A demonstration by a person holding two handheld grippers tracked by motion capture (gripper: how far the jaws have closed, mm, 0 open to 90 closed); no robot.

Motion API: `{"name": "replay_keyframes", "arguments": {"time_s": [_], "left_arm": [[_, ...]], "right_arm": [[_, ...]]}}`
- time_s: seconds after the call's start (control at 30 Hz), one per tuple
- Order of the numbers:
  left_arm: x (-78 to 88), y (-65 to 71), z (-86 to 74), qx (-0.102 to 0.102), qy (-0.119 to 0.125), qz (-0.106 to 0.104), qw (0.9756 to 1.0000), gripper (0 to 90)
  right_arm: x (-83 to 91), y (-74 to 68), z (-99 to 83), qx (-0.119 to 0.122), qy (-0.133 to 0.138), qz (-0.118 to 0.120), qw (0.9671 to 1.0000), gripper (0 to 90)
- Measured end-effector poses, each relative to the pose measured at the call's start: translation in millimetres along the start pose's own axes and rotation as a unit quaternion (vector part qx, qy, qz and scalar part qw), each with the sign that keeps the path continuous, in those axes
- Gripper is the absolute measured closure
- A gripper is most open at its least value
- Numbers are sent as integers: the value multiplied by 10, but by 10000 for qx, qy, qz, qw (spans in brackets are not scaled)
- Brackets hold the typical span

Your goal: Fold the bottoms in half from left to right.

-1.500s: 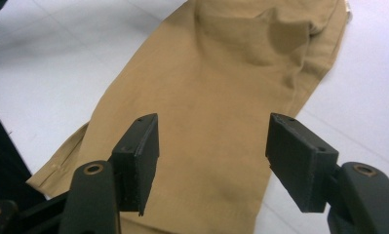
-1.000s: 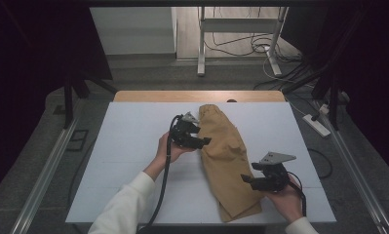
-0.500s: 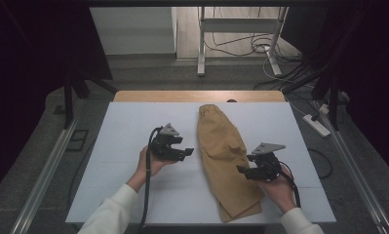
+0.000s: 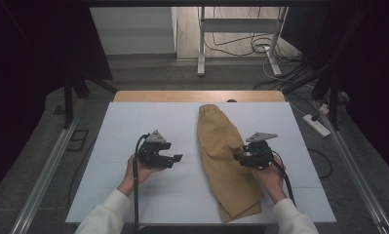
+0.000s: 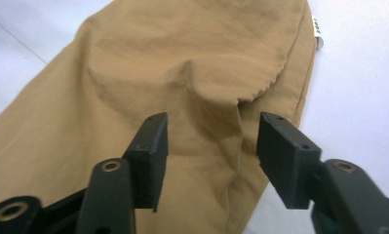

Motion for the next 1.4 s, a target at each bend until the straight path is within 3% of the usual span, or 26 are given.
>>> {"name": "replay_keyframes", "arguments": {"time_s": [0.23, 0.33, 0.47, 0.67, 0.77, 0.87, 1.13, 1.33, 1.4], "left_arm": [[-11, 0, -16, -47, -31, 4, 10000, 307], [-22, 0, -17, -86, -52, 54, 9999, 308], [-38, 8, -21, -110, -83, 42, 9999, 307], [-35, -1, -20, -143, -86, 106, 9998, 310], [-36, -14, -28, -126, -100, 123, 9998, 310], [-30, -21, -28, -119, -84, 131, 9998, 310], [-25, -27, -23, -129, -65, 155, 9998, 305], [-21, -33, -19, -132, -53, 178, 9997, 300], [-16, -41, -18, -125, -49, 201, 9997, 300]], "right_arm": [[-45, 11, -66, 17, -287, 55, 9996, 682], [-48, 5, -73, 174, -357, 24, 9992, 823], [-35, 3, -77, 173, -386, 125, 9990, 873], [86, 38, -74, 14, -328, 174, 9993, 875], [120, 43, -103, -75, -432, 186, 9989, 875], [132, 37, -147, -16, -584, 151, 9982, 876], [110, 77, -278, -244, -747, 232, 9966, 867], [131, 90, -244, -22, -503, -404, 9979, 583], [175, 41, -196, -15, -273, -401, 9988, 541]]}}
Point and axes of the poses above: each handheld gripper's, and its own axes: x roughly backward along the jaws, z roughly out of its top, y roughly to its right, the point moved 6 cm from there along -x, roughly forward along the jaws, and after that the axes turned 14 degrees about z, right-handed, at the moved point
